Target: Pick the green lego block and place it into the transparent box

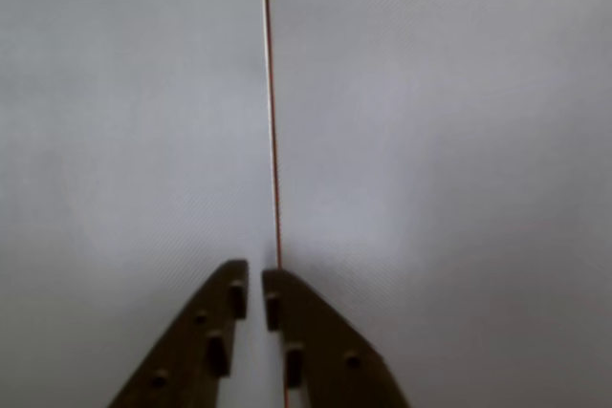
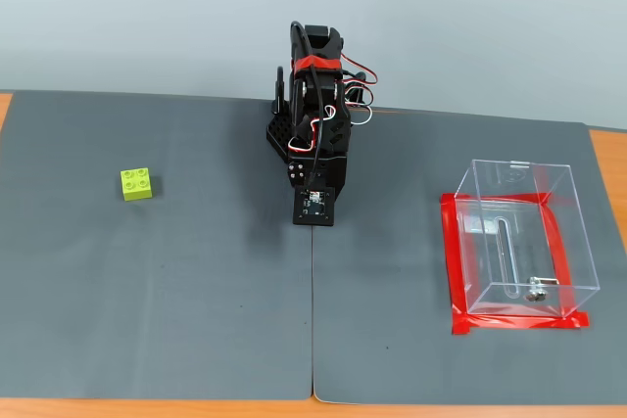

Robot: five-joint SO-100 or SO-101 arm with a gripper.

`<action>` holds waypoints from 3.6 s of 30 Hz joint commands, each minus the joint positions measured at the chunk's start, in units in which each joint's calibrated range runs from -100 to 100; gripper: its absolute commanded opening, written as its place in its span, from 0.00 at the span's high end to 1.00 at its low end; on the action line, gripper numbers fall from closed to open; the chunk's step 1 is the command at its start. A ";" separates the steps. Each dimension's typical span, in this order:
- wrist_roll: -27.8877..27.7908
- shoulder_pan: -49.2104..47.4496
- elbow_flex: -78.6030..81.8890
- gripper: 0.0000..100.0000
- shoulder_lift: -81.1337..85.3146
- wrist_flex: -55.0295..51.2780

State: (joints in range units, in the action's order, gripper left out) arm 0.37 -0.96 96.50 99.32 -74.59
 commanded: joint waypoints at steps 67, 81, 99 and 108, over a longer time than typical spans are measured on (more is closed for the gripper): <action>0.55 38.82 -53.76 0.98 -55.28 6.88; 0.23 57.99 -71.12 0.98 -75.54 6.88; 0.44 56.72 -77.28 0.74 -88.76 7.57; 0.49 55.38 -77.55 0.69 -93.26 12.44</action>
State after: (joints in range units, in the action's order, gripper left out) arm 0.66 54.90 21.15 6.54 -65.05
